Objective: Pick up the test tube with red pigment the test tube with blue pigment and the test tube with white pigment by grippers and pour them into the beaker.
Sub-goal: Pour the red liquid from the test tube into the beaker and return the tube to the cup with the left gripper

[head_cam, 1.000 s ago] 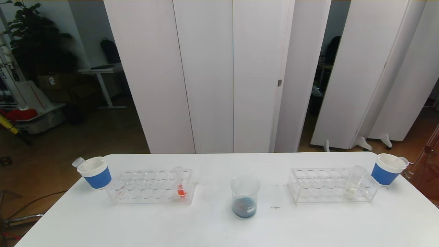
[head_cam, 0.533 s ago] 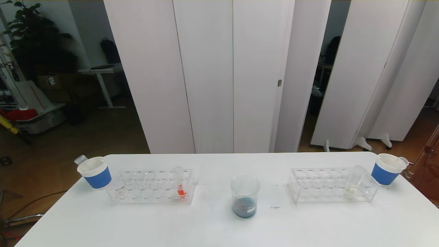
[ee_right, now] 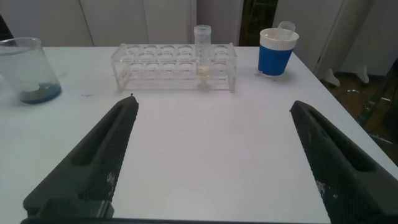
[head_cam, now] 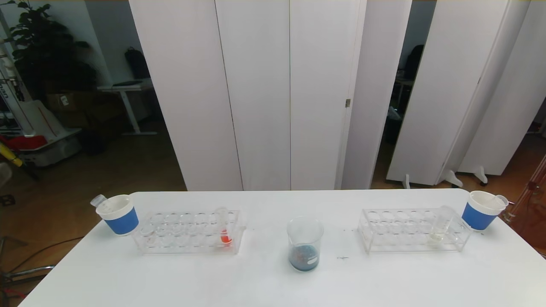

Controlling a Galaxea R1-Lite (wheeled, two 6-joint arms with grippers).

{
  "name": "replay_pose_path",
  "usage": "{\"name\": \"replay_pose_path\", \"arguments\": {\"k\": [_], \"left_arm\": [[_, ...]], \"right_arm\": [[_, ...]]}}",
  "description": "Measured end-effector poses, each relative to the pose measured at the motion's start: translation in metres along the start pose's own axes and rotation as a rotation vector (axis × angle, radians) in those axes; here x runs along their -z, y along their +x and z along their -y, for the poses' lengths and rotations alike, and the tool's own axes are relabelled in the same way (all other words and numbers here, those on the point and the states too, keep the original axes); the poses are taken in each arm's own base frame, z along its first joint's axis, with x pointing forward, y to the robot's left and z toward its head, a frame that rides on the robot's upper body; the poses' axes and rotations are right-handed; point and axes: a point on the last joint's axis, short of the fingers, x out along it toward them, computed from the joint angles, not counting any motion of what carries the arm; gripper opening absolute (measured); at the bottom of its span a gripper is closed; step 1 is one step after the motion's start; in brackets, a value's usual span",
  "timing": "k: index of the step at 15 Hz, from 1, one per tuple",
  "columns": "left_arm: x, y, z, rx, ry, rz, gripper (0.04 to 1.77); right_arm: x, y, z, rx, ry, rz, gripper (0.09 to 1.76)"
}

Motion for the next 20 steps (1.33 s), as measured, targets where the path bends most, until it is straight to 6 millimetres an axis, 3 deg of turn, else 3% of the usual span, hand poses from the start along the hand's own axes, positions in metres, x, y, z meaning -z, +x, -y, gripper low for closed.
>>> {"name": "replay_pose_path", "arguments": {"k": [3, 7, 12, 20], "left_arm": [[0.011, 0.031, 0.0, 0.001, -0.041, -0.043, 1.75], [0.046, 0.059, 0.007, 0.054, -0.041, -0.122, 1.75], [0.09, 0.074, 0.028, 0.195, -0.045, -0.186, 1.75], [0.129, 0.105, 0.051, 0.284, -0.025, -0.324, 1.75]], "right_arm": [[0.0, 0.0, 0.0, 0.0, 0.0, 0.0, 1.75], [0.0, 0.0, 0.0, 0.0, 0.0, 0.0, 1.75], [0.0, 0.0, 0.0, 0.0, 0.0, 0.0, 1.75], [0.0, 0.0, 0.0, 0.0, 0.0, 0.0, 1.75]]}}
